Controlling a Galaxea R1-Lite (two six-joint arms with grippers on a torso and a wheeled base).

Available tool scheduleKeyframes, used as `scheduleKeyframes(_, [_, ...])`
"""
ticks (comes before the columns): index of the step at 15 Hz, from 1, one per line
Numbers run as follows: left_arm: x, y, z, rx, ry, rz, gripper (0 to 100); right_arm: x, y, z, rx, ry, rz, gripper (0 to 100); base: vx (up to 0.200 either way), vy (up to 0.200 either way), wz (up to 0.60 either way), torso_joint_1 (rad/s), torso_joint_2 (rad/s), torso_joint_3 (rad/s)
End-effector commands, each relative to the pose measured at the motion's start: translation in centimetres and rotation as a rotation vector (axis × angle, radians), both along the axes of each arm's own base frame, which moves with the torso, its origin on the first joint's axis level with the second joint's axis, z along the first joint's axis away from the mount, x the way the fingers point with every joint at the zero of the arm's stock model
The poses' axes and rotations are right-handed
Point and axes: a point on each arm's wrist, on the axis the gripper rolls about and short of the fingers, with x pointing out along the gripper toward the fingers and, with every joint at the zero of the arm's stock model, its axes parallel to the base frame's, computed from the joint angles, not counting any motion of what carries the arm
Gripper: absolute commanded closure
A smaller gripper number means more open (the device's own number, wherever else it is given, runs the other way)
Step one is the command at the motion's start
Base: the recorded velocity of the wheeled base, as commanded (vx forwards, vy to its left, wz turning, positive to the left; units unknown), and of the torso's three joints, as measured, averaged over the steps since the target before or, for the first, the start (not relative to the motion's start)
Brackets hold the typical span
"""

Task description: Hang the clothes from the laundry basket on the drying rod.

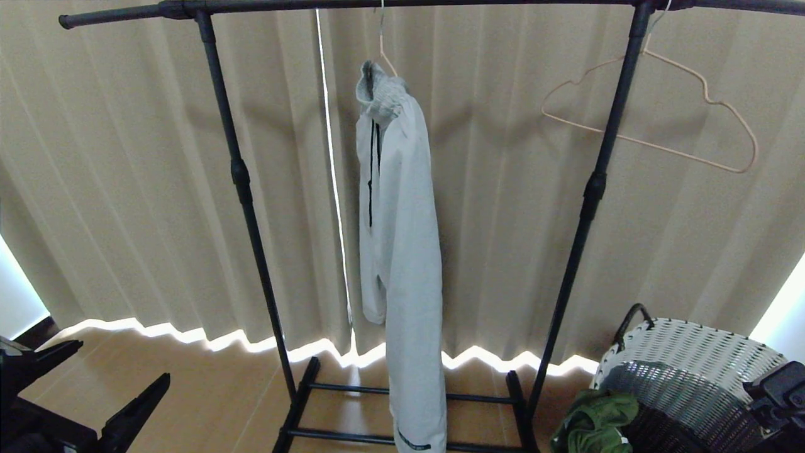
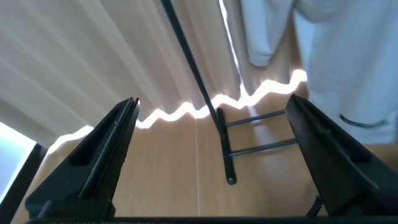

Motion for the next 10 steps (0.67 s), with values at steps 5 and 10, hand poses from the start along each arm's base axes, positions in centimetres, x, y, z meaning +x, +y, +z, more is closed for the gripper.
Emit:
scheduleKeyframes(5, [-0.1, 0.0, -0.3, 0.004, 0.009, -0.002, 0, 1.0, -0.2, -0.5, -0.012, 0.062, -0.035, 0, 0.08, 0.0, 0.0, 0.002, 0.0, 0.001])
scheduleKeyframes(10, [-0.3, -0.2, -0.2, 0.002, 0.002, -0.025, 0, 3.8, 0.7, -2.0, -0.03, 0.21, 0.005, 0, 0.0, 0.0, 0.0, 0.0, 0.0, 0.0])
